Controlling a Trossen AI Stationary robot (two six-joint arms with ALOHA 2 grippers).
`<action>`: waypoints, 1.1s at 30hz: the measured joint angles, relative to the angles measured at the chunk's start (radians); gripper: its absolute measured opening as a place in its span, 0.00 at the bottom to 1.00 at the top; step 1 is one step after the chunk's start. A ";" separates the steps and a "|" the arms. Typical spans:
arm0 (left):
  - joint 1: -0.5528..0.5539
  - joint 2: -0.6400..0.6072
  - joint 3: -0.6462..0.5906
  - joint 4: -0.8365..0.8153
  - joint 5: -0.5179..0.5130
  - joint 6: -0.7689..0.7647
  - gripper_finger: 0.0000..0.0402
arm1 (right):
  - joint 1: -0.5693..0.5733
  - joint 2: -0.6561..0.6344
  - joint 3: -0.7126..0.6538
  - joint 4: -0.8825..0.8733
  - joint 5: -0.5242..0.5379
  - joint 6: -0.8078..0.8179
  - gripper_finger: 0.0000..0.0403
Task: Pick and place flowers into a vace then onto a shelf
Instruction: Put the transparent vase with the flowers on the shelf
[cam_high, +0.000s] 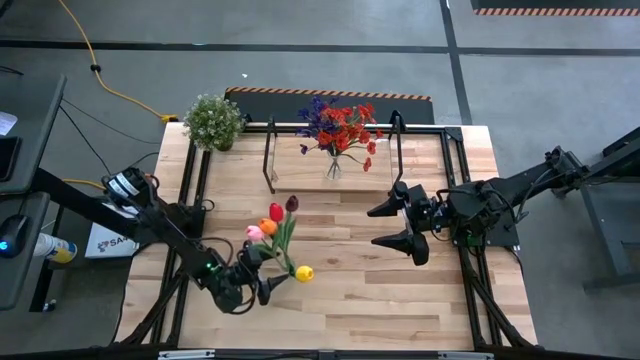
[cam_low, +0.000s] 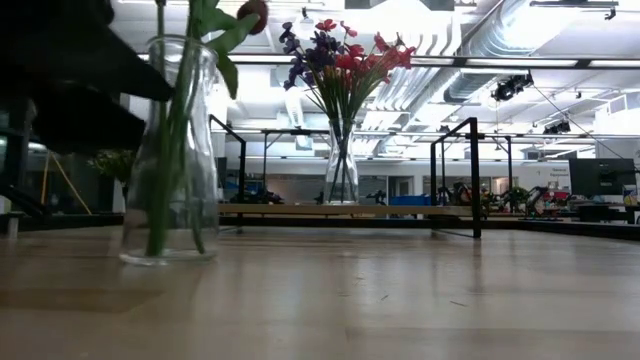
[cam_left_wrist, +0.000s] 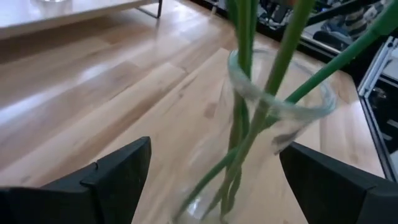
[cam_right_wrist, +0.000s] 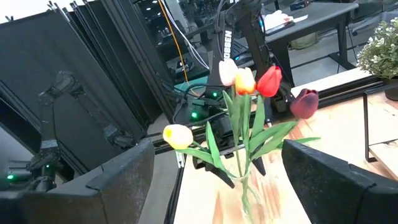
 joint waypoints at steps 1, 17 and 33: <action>0.013 0.000 0.000 0.015 0.010 0.022 0.96 | 0.000 0.000 0.000 0.000 0.000 0.000 0.84; 0.098 0.000 0.000 0.066 0.090 0.140 0.96 | 0.001 0.000 0.000 -0.001 0.000 -0.001 0.84; 0.189 0.000 0.000 0.079 0.144 0.151 0.96 | 0.001 0.000 0.000 -0.004 0.004 -0.003 0.84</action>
